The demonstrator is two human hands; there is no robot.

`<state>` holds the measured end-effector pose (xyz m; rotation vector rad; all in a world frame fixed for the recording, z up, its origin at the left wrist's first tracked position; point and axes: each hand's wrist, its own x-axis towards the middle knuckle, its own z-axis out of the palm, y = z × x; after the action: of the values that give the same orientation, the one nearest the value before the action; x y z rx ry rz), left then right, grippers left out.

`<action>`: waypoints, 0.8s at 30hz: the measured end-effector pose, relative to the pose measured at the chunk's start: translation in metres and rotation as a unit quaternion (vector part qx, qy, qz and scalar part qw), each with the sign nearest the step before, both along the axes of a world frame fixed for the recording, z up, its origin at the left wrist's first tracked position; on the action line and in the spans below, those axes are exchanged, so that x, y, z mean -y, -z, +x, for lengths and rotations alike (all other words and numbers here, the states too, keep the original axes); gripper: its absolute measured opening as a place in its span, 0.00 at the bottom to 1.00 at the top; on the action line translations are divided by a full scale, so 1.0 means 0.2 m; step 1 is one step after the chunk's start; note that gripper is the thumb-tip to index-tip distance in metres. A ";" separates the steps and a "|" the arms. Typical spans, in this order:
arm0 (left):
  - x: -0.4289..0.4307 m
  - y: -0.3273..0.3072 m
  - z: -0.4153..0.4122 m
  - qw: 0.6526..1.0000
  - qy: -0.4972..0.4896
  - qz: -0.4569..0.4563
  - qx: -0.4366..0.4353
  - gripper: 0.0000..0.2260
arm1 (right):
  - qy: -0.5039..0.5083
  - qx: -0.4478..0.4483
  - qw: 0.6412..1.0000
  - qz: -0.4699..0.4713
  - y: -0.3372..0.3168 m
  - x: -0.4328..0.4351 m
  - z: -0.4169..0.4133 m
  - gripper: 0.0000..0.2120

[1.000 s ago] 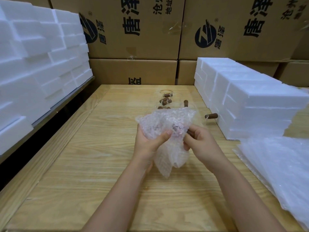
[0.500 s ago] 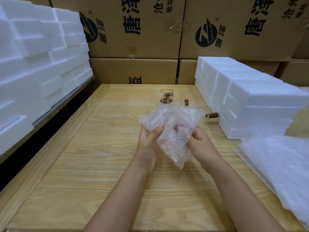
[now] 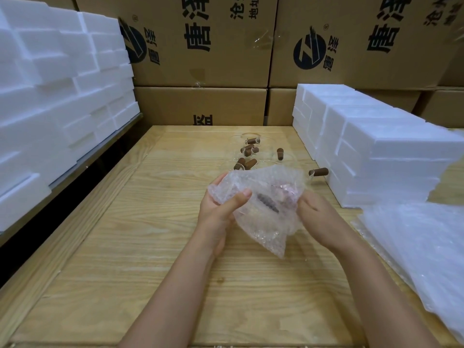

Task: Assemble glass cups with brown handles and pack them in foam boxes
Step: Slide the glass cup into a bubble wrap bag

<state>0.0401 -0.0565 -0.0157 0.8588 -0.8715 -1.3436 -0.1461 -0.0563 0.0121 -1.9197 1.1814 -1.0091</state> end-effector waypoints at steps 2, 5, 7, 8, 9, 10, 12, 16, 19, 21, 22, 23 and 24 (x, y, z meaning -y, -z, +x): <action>0.00 0.00 0.01 1.000 0.005 0.001 0.004 0.30 | 0.027 0.038 0.999 -0.006 -0.01 0.01 -0.02 0.16; 0.00 0.00 0.02 1.000 0.010 0.011 0.005 0.25 | 0.000 0.058 0.998 0.035 0.00 0.02 -0.07 0.20; 0.00 0.00 0.02 0.999 0.004 0.031 -0.014 0.29 | -0.029 0.026 0.996 0.076 0.01 0.04 -0.09 0.20; 0.00 0.00 0.02 0.999 0.003 0.041 -0.026 0.30 | -0.031 -0.011 0.997 0.067 0.02 0.04 -0.09 0.15; 0.00 -0.01 0.03 0.998 0.003 0.048 -0.036 0.31 | -0.019 -0.040 0.998 0.046 0.02 0.04 -0.09 0.10; 0.01 -0.01 0.03 0.998 0.007 0.052 -0.038 0.32 | -0.002 -0.035 0.999 0.031 0.02 0.05 -0.09 0.03; 0.01 -0.01 0.06 0.998 0.022 0.054 -0.019 0.31 | 0.030 0.033 0.999 0.012 0.01 0.05 -0.11 0.05; 0.01 0.00 0.10 0.996 0.072 0.044 0.040 0.28 | 0.136 0.228 0.962 -0.071 -0.03 0.06 -0.16 0.08; 0.00 0.00 0.08 0.991 0.109 0.048 0.053 0.31 | 0.201 0.266 0.936 -0.115 -0.02 0.07 -0.12 0.08; -0.01 0.01 0.04 0.994 0.100 0.041 0.024 0.31 | 0.232 0.288 0.925 -0.092 -0.01 0.07 -0.07 0.04; -0.01 0.01 0.02 0.996 0.085 0.034 -0.003 0.31 | 0.243 0.317 0.915 -0.056 0.00 0.08 -0.05 0.15; -0.01 0.00 0.01 0.997 0.070 0.027 -0.035 0.31 | 0.242 0.362 0.901 -0.007 0.00 0.08 -0.02 0.28; -0.01 0.00 -0.01 0.996 0.055 0.021 -0.069 0.30 | 0.227 0.402 0.886 0.043 0.01 0.09 -0.01 0.39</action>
<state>0.0387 -0.0544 -0.0162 0.7495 -0.7956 -1.5036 -0.1481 -0.0736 0.0108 -0.9492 1.1320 -1.7373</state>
